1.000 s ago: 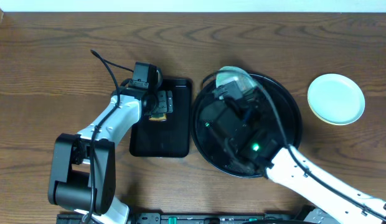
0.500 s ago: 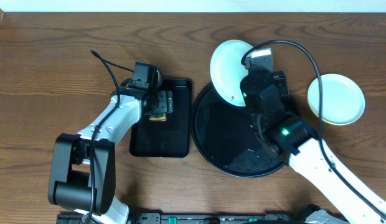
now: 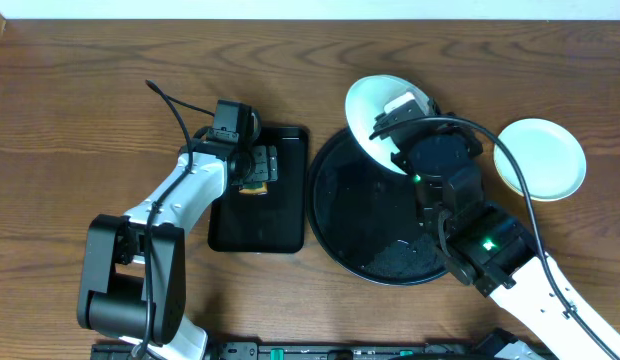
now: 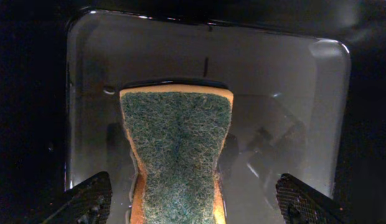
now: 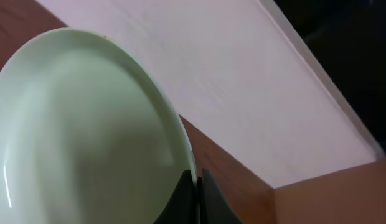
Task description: Clean dirty plates on tray and stack at the side
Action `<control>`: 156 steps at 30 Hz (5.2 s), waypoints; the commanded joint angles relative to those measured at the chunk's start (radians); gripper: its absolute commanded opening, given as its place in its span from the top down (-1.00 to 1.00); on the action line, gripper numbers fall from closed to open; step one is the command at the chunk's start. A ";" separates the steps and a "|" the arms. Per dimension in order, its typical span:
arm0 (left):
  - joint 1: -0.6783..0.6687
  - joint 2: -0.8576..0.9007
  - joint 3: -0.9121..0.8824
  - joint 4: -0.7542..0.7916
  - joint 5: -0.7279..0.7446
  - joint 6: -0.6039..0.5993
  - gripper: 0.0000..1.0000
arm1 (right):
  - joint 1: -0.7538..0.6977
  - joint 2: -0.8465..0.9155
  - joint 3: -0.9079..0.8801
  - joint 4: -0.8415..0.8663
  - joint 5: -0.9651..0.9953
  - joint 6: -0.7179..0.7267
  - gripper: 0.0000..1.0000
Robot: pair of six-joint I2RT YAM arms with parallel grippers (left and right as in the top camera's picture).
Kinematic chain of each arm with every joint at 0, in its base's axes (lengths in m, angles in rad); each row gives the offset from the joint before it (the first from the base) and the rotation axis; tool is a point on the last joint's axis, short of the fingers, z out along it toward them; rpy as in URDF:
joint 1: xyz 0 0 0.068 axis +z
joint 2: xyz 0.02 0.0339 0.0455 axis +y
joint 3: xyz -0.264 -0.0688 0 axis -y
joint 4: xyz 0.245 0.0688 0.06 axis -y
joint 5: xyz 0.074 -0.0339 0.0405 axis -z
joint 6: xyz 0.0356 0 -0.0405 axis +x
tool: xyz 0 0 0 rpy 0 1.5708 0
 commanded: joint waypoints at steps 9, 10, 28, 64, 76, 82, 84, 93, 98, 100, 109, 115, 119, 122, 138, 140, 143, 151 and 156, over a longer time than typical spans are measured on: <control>-0.003 0.002 -0.009 0.001 -0.012 0.005 -0.71 | -0.133 0.044 0.009 -0.241 -0.079 0.637 0.98; -0.003 0.002 -0.009 0.001 -0.012 0.005 -0.71 | -0.163 0.057 0.009 -0.283 -0.139 0.743 0.98; -0.003 0.002 -0.009 0.001 -0.012 0.005 -0.71 | -0.335 0.330 -0.166 -0.245 -0.499 1.663 0.98; -0.003 0.002 -0.009 0.031 -0.004 0.005 -0.71 | -0.494 0.447 -0.176 0.020 -0.771 0.566 -0.07; -0.003 0.002 -0.009 0.027 -0.005 0.005 -0.70 | -0.507 0.578 -0.176 0.126 -0.760 0.571 0.35; -0.003 0.002 -0.009 0.026 -0.005 0.005 -0.70 | -0.507 0.625 -0.175 0.140 -0.759 0.571 0.61; -0.003 0.002 -0.009 0.024 -0.005 0.005 -0.68 | -0.507 0.615 -0.173 0.145 -0.760 0.571 0.87; -0.003 0.002 -0.010 0.024 -0.005 0.005 -0.61 | -0.493 0.393 -0.169 0.046 -0.706 0.575 0.97; -0.003 0.002 -0.010 0.024 -0.005 0.005 -0.61 | -0.429 0.210 -0.169 -0.038 -0.466 0.586 0.98; -0.003 0.002 -0.010 0.024 -0.005 0.005 -0.61 | -0.383 0.143 -0.169 -0.063 -0.373 0.602 0.98; -0.003 0.002 -0.010 0.034 -0.005 0.004 -0.61 | -0.133 0.054 -0.171 -0.146 0.127 0.831 0.98; -0.003 0.002 -0.018 0.040 -0.005 -0.034 -0.61 | -0.100 0.115 -0.171 -0.228 0.136 1.069 0.98; -0.003 0.002 -0.061 0.102 -0.010 -0.037 -0.61 | -0.101 0.164 -0.171 -0.219 0.093 1.088 0.98; -0.003 0.002 -0.099 0.156 -0.040 -0.037 -0.32 | -0.101 0.184 -0.171 -0.215 0.079 1.088 0.98; -0.006 0.003 -0.132 0.165 -0.045 -0.059 0.77 | -0.101 0.191 -0.171 -0.208 0.079 1.087 0.98; -0.011 0.003 -0.132 0.169 -0.045 -0.059 0.85 | -0.101 0.191 -0.171 -0.208 0.078 1.086 0.98; -0.014 0.003 -0.132 0.175 -0.045 -0.059 -0.25 | -0.101 0.191 -0.171 -0.208 0.079 1.083 0.98; -0.014 0.002 -0.132 0.063 -0.045 -0.059 0.38 | -0.101 0.191 -0.171 -0.208 0.079 1.076 0.98; -0.013 0.002 -0.132 0.058 -0.047 -0.061 0.14 | -0.101 0.191 -0.171 -0.198 0.078 1.075 0.98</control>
